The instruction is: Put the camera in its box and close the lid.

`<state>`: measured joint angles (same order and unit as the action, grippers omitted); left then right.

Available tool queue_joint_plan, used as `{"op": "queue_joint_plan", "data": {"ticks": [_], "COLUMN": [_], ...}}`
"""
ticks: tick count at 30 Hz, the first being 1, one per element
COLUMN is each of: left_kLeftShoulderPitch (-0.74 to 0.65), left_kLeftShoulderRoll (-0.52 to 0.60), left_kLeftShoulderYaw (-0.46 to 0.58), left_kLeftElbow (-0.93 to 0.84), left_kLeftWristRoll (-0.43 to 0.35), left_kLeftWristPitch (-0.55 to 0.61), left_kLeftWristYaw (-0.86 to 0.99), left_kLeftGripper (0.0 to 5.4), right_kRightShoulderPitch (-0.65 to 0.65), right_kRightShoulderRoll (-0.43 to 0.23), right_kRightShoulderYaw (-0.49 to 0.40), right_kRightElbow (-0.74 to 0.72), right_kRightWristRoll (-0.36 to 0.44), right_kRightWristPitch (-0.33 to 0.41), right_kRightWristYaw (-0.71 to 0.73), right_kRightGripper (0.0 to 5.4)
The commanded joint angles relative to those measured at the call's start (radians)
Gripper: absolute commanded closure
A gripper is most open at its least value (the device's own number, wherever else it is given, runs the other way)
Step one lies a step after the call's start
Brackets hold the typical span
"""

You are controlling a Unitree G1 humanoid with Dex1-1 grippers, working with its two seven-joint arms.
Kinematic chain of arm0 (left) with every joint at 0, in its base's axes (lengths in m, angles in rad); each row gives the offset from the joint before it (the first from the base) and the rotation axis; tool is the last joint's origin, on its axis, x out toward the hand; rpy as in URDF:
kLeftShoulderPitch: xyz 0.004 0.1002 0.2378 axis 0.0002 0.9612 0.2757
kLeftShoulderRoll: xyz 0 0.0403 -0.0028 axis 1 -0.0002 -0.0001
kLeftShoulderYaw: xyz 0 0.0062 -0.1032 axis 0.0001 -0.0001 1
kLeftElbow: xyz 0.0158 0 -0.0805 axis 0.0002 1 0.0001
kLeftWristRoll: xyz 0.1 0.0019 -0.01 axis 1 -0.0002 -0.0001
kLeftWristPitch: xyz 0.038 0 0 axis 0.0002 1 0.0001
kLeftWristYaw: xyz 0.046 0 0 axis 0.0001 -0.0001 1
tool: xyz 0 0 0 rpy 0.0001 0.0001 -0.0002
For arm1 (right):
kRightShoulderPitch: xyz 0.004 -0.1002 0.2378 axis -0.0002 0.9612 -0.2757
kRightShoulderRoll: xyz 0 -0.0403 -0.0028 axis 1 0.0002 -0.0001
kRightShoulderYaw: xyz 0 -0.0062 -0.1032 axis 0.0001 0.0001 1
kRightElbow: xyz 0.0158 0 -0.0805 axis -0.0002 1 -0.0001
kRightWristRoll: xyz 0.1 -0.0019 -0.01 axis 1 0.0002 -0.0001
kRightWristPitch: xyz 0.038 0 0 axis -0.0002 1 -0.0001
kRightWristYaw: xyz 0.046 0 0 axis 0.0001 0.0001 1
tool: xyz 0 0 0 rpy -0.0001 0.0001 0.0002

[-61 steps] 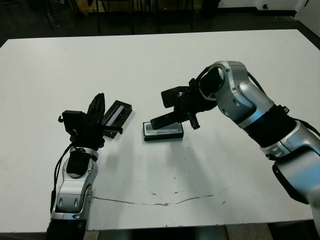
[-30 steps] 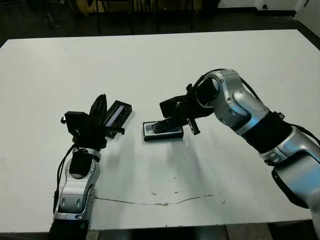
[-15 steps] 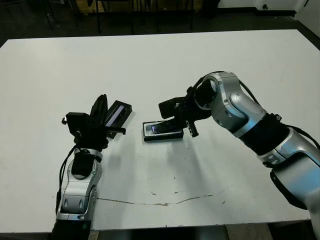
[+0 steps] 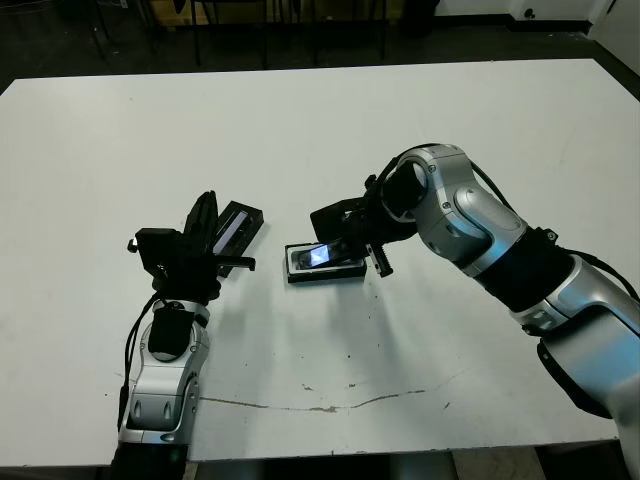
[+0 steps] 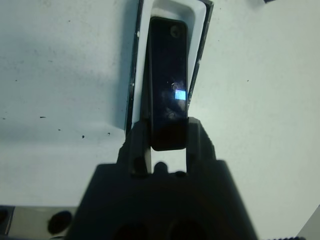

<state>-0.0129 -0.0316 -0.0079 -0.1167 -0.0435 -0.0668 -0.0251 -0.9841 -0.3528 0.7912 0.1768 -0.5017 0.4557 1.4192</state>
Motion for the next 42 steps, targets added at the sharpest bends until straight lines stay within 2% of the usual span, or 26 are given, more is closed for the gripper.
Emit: {"op": "queue_joint_plan", "data": {"ticks": [1, 8, 21, 27, 31, 42], "left_kLeftShoulderPitch": [0.026, 0.035, 0.031, 0.03, 0.033, 0.029], "left_kLeftShoulderRoll": [-0.003, -0.005, -0.003, -0.001, 0.001, 0.004], "left_kLeftShoulderYaw": [-0.001, 0.007, 0.016, 0.016, 0.016, 0.017], "left_kLeftElbow": [0.008, 0.012, 0.017, 0.025, 0.013, 0.012], "left_kLeftWristRoll": [0.005, -0.001, -0.002, -0.002, 0.004, -0.002], "left_kLeftWristPitch": [0.013, 0.002, 0.003, -0.013, 0.005, 0.013], "left_kLeftWristYaw": [0.01, 0.008, 0.007, 0.004, 0.01, 0.002], "left_kLeftGripper": [5.4, 5.4, 5.4, 5.4, 5.4, 5.4], "right_kRightShoulderPitch": [0.016, 0.041, 0.057, 0.068, 0.077, 0.035], "right_kRightShoulderRoll": [0.032, 0.04, 0.061, 0.076, 0.072, 0.038], "right_kRightShoulderYaw": [0.048, 0.063, 0.058, 0.048, 0.028, -0.012], "right_kRightElbow": [-0.021, -0.017, -0.01, -0.003, 0.01, 0.112], "right_kRightWristRoll": [0.012, 0.014, 0.038, 0.055, 0.071, 0.107], "right_kRightWristPitch": [-0.001, -0.042, -0.013, 0.04, 0.031, -0.176], "right_kRightWristYaw": [0.049, 0.029, 0.043, 0.05, 0.043, 0.048], "right_kRightGripper": [4.97, 4.97, 4.97, 4.97, 4.97, 3.26]}}
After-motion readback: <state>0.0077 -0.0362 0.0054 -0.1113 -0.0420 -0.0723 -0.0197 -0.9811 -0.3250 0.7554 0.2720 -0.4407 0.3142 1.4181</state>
